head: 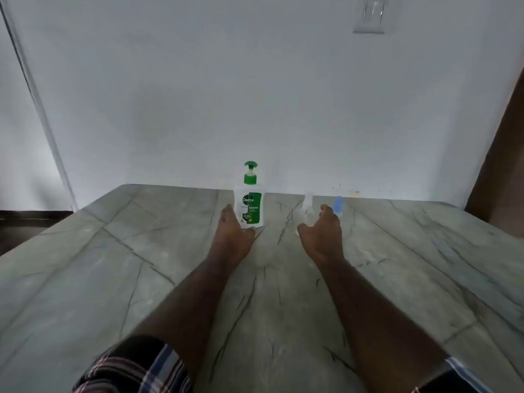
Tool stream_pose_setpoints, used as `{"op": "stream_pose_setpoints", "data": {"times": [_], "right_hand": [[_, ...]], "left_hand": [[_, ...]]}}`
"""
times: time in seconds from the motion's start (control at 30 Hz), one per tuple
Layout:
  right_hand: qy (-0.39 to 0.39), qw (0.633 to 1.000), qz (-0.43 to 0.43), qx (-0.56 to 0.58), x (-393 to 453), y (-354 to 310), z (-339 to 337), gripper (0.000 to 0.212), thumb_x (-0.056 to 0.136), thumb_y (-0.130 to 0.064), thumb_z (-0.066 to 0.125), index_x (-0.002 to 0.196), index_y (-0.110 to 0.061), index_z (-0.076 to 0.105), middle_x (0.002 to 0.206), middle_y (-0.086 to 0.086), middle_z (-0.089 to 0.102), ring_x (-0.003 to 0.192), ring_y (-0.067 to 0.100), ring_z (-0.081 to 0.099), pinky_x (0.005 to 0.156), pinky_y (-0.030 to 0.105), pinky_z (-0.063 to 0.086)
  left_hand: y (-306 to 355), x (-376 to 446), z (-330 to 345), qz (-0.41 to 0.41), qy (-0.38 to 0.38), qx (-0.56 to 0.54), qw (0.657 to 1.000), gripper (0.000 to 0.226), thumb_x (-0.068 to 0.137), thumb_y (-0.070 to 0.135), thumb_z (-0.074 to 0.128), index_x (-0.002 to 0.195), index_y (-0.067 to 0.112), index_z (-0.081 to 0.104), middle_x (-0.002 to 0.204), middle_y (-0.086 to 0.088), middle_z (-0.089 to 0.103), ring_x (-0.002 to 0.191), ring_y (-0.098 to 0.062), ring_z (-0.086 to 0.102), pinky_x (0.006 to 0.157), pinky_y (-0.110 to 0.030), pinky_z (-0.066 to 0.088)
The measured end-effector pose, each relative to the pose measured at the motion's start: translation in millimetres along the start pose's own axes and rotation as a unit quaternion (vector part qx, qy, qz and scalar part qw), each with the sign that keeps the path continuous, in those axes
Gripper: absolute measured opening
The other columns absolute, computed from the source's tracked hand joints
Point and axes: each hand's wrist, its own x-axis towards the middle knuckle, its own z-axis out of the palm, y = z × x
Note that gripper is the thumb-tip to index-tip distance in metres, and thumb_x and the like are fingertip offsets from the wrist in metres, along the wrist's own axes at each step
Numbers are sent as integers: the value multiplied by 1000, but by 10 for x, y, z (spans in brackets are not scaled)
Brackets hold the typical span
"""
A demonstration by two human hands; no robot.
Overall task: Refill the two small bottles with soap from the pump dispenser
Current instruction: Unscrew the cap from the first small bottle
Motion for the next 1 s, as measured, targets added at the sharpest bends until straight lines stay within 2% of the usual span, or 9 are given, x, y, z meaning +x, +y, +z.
{"op": "stream_pose_setpoints", "data": {"times": [0.07,0.17,0.23,0.33,0.43,0.5,0.63,0.83,1.0], "right_hand": [[0,1000,8,-5,107,28,78,75,83,-19,66,147,-3,29,139,16,48,125,32,49,100,39,43],[-10,1000,16,-7,257,100,209,74,85,-20,66,147,-4,29,138,16,49,123,32,50,99,38,43],[-10,1000,13,-3,331,144,287,73,86,-20,66,147,-4,30,136,15,50,123,32,50,98,36,43],[-10,1000,12,11,417,214,376,69,87,-24,67,145,-7,33,136,13,53,122,31,53,99,39,44],[-14,999,-1,29,446,257,402,60,86,-28,69,137,-11,43,127,9,60,112,27,59,94,36,47],[-16,999,-5,43,423,253,372,59,85,-30,72,134,-11,47,123,6,62,107,23,59,89,33,47],[-55,996,-2,66,267,183,247,60,82,-31,74,132,-12,48,119,4,61,98,17,56,82,29,45],[-112,992,-3,54,-188,127,-65,60,77,-31,76,129,-14,52,117,2,63,99,18,60,82,32,50],[-141,988,-28,51,-634,69,-334,58,75,-31,77,127,-17,54,110,-2,65,94,15,62,82,32,52]], "left_hand": [[-30,133,35,-27,4,-6,1000,80,85,21,70,150,5,26,152,-16,38,137,-32,41,111,-45,39],[-93,336,98,-43,3,-36,998,81,78,26,70,146,9,29,147,-13,48,131,-32,49,108,-51,43],[-121,431,138,-43,0,-61,997,76,76,24,71,141,13,33,135,-7,57,121,-28,57,102,-50,48],[-114,532,166,-39,4,-81,996,77,80,18,72,145,15,32,128,-4,62,113,-25,62,98,-47,51],[-92,559,183,-27,14,-77,997,55,85,12,72,134,12,48,120,-2,64,101,-19,62,84,-32,49],[-73,531,182,-21,9,-46,999,43,87,15,72,126,7,55,120,-6,65,98,-20,61,78,-30,45],[-29,322,103,-15,-16,-41,999,38,89,13,71,123,6,57,121,-8,65,100,-21,60,79,-31,45],[37,-195,-171,-7,-49,-54,997,36,89,16,70,122,9,57,121,-7,66,104,-22,63,82,-33,51],[122,-696,-345,-7,-64,-67,996,36,90,16,70,123,10,56,119,-4,66,103,-21,63,78,-30,47]]}}
